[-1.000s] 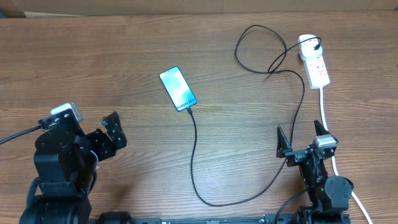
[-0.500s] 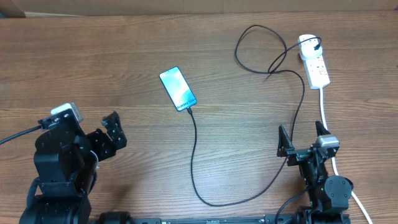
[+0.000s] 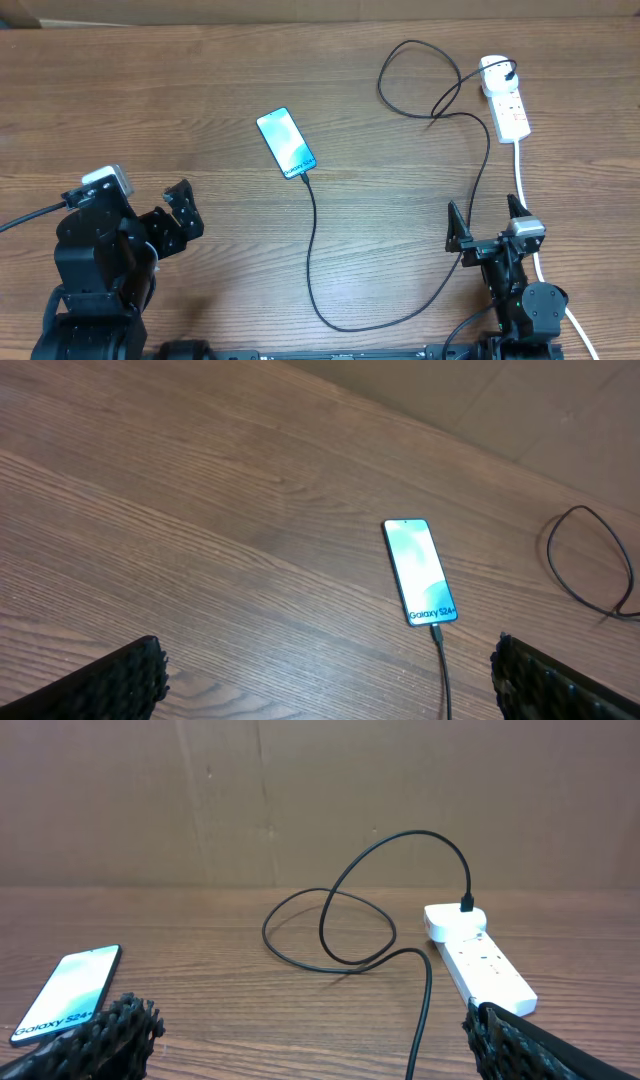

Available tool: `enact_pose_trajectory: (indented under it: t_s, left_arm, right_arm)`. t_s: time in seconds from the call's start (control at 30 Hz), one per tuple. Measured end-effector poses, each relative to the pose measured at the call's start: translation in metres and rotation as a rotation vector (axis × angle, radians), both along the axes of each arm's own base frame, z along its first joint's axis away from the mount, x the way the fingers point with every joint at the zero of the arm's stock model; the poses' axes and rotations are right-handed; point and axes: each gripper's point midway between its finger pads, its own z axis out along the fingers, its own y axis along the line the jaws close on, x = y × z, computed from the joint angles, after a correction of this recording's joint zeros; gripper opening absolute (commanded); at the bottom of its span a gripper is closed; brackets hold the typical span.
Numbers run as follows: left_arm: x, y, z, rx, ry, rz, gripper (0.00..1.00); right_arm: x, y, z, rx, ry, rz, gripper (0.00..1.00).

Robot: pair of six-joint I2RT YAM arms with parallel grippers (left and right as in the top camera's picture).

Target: Plug charger to phone and switch on socket

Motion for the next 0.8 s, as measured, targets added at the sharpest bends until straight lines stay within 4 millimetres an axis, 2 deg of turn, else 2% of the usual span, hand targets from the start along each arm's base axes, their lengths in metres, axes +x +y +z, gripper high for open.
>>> enact_pose_trajectory:
  t_s: [0.8]
  left_arm:
    - [0.0000, 0.0000, 0.0000, 0.000, 0.000, 0.000, 0.99]
  right_arm:
    - [0.0000, 0.0001, 0.0001, -0.022, -0.003, 0.001, 1.00]
